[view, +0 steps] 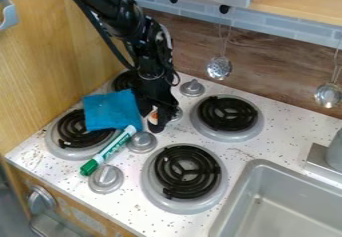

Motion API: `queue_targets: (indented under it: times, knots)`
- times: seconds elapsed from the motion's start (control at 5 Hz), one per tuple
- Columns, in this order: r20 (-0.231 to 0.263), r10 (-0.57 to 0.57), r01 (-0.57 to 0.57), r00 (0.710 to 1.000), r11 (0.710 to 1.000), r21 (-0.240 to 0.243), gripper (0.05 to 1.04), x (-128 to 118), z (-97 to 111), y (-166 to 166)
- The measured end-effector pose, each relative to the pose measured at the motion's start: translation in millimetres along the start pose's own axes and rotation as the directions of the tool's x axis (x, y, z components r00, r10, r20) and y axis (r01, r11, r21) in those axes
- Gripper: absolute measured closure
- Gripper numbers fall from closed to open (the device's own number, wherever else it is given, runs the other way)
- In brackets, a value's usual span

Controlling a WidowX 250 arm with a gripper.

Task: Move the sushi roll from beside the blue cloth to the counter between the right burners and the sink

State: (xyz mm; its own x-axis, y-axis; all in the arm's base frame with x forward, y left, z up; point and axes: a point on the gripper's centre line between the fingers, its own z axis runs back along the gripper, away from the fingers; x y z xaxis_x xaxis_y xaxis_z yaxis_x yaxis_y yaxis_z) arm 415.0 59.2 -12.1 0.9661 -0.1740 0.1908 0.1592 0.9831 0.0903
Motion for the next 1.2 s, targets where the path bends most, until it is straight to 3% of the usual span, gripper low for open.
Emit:
queue_targets:
  times: [0.2, 0.4, 0.6, 1.0, 1.2]
  knots:
    - [0.007, 0.02, -0.02, 1.0, 1.0, 0.002, 0.596, 1.2, 0.0, 0.3]
    - [0.013, 0.034, -0.034, 0.999, 0.999, 0.003, 0.697, 1.9, 0.3, 0.5]
    - [0.009, 0.032, -0.032, 0.999, 0.999, -0.011, 0.731, -1.4, 0.5, -2.5]
    - [0.09, 0.015, -0.009, 0.996, 0.997, -0.075, 0.731, -3.9, 48.1, -15.9]
    - [0.096, -0.011, 0.021, 0.995, 0.994, -0.104, 0.731, -4.1, 54.3, -31.3]
